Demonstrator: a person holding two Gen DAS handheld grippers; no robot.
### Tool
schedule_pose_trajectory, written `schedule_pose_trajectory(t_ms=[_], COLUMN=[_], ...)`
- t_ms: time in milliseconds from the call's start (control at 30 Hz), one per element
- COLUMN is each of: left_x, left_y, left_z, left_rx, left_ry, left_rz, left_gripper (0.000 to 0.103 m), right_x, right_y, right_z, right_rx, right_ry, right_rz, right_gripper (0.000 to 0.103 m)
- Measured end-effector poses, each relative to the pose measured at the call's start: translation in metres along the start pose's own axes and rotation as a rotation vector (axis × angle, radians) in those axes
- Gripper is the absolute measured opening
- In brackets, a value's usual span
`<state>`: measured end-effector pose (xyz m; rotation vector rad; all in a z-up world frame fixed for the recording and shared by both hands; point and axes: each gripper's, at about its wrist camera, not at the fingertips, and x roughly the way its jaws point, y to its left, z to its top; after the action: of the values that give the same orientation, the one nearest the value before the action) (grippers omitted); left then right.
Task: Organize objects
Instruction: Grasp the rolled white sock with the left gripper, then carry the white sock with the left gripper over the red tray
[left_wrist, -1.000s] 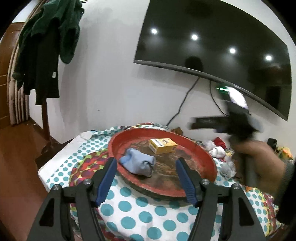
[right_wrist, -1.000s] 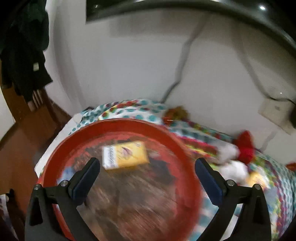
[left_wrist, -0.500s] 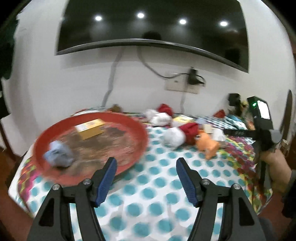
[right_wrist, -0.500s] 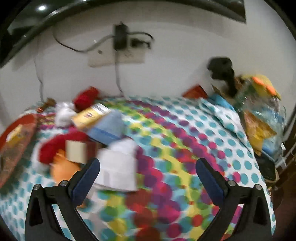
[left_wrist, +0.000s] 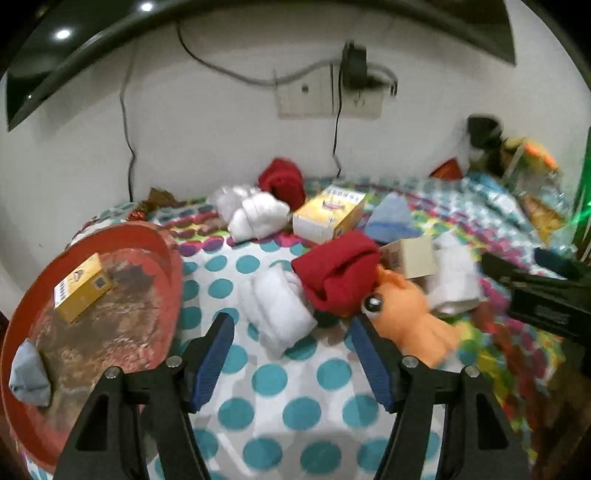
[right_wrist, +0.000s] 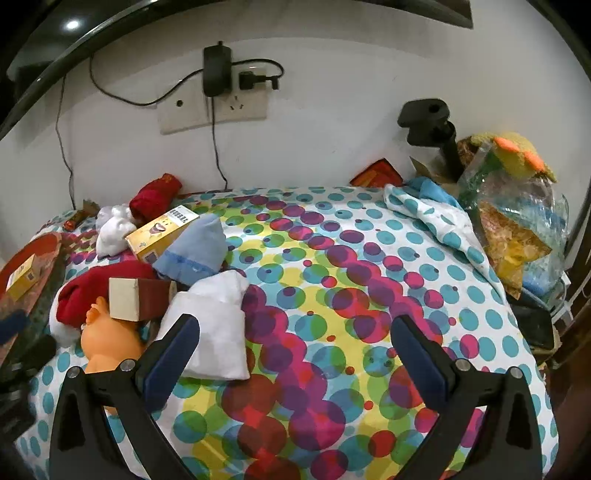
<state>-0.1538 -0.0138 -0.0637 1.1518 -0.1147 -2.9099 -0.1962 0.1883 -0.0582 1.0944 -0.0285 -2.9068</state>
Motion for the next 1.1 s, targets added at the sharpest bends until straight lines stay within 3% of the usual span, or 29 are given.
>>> schedule_pose_trajectory(t_ms=[67,100,267,400,733,1100], left_x=[0.015,0.022,0.036,0.026,-0.028,-0.052], left_y=[0.002,0.003,0.011,0.016,0.033,0.107], left_z=[0.002,0.003,0.013,0.011,0.023,0.038], left_rx=[-0.016,-0.021,-0.056,-0.081,-0.049,-0.142], left_ry=[0.039,0.056,0.075,0.072,-0.050,-0.081], left_rz=[0.018,0.021,-0.003,-0.023,0.042,0.157], left_gripper=[0.045,0.041,0.035,0.033,0.033,0.034], right_x=[0.003,0.005,0.007,0.003,0.005,0.007], right_y=[-0.004,-0.007,-0.004,0.003,0.006,0.012], right_z=[0.000,0.001,0.000,-0.001,0.000,-0.001], right_rx=[0.020,0.030,0.017,-0.017,-0.033,-0.067], right_ry=[0.016,0.026,0.036,0.018,0.024,0.032], right_rz=[0.012,0.023,0.035,0.024,-0.021,-0.048], right_gripper=[0.103,0.103,0.103,0.103,0.103,0.103])
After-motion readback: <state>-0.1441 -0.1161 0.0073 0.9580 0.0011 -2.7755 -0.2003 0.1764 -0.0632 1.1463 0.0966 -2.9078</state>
